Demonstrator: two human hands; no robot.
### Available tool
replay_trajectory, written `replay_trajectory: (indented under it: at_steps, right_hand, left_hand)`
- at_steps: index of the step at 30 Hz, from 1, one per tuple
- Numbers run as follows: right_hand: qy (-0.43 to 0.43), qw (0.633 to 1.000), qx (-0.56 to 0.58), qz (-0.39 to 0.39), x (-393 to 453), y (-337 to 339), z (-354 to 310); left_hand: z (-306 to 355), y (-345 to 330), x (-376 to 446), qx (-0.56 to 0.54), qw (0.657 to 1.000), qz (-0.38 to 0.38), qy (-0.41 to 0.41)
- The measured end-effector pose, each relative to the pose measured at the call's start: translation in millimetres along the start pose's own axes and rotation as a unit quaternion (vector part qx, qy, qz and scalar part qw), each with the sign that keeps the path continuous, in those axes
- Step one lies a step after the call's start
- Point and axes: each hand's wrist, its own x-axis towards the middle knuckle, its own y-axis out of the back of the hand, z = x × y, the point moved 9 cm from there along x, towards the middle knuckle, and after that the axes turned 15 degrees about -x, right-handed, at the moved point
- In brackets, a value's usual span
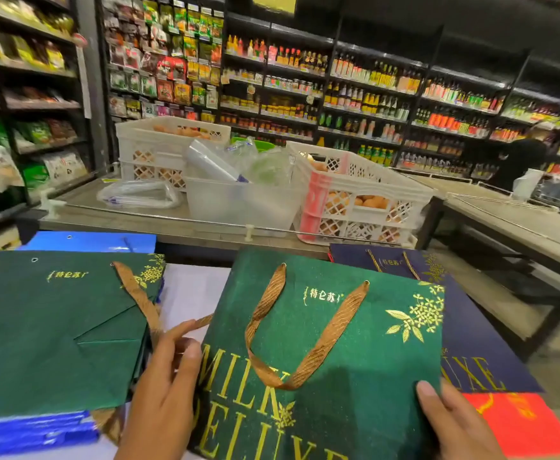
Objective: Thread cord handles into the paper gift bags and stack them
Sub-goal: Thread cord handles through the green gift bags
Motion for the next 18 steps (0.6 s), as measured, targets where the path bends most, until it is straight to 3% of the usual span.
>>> replay_trajectory:
  at_steps: [3, 5, 8, 12, 18]
  right_hand:
    - [0.004, 0.998, 0.001, -0.070, 4, 7, -13]
    - [0.008, 0.999, 0.005, -0.044, -2, 14, -12]
    - [0.011, 0.996, 0.043, -0.072, -4, 19, -10]
    - [0.038, 0.998, 0.009, -0.055, 6, 36, -12]
    - [0.073, 0.996, -0.005, -0.044, 54, 85, -45]
  left_hand:
    - [2, -4, 0, 0.038, 0.999, -0.004, -0.004]
    - [-1, -6, 1, 0.048, 0.999, -0.004, 0.010]
    - [-3, -12, 3, 0.055, 0.998, -0.028, 0.026]
    - [-4, -25, 0, 0.050, 0.993, -0.081, 0.066]
    - [42, -91, -2, 0.076, 0.984, -0.164, 0.001]
